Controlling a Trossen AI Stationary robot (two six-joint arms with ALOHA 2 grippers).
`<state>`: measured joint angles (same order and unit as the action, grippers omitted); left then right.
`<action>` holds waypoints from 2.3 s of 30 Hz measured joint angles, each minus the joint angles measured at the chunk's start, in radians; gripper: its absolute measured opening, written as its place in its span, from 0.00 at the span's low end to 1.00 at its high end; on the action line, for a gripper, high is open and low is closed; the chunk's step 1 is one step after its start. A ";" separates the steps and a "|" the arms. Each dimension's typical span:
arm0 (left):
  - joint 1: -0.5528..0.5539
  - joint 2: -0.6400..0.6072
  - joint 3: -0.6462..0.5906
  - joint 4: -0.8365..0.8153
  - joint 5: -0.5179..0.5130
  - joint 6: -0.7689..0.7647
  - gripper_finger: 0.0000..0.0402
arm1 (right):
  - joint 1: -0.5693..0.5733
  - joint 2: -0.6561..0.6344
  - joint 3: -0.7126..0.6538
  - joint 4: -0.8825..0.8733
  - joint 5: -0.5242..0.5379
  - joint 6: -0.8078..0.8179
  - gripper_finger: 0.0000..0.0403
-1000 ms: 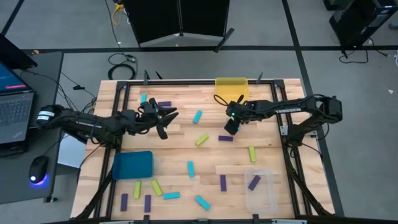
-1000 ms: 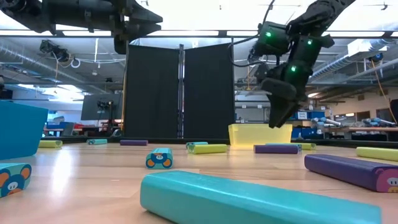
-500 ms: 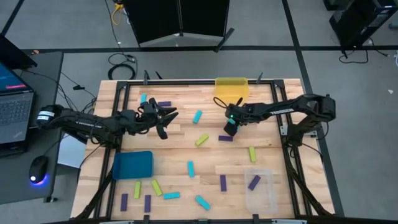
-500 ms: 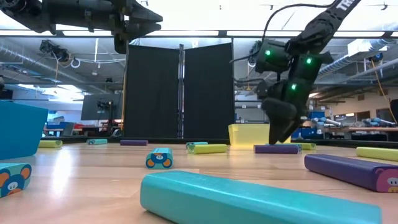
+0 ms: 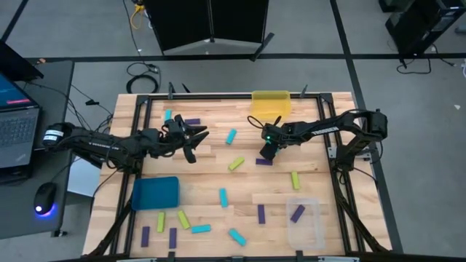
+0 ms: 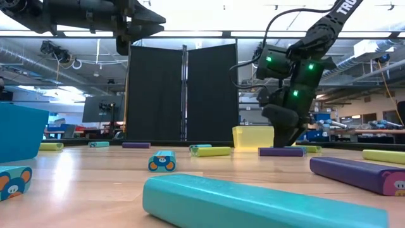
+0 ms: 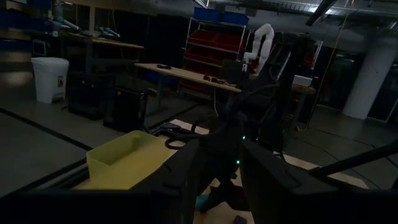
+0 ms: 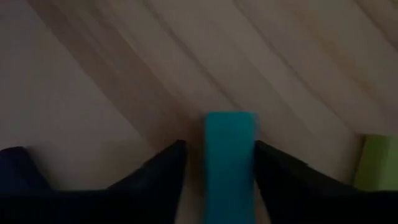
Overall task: Sort blocks
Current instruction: Put the blue block into the dark blue bin
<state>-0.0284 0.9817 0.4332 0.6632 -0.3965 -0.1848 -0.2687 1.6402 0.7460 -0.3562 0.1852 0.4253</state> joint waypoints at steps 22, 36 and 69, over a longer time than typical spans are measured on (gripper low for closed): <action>0.001 -0.015 0.000 -0.007 0.023 -0.089 0.30 | 0.120 -0.092 0.084 0.299 -0.016 -0.048 0.29; 0.001 -0.260 0.001 0.002 0.115 -0.066 0.30 | 0.336 0.238 0.526 0.624 -0.060 -0.242 0.29; 0.001 -0.339 0.001 0.020 0.200 -0.141 0.30 | 0.425 1.096 1.604 0.523 -0.344 -0.405 0.34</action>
<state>-0.0273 0.6430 0.4339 0.6831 -0.1964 -0.3260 0.1558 2.7358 2.3505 0.1665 -0.1589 0.0207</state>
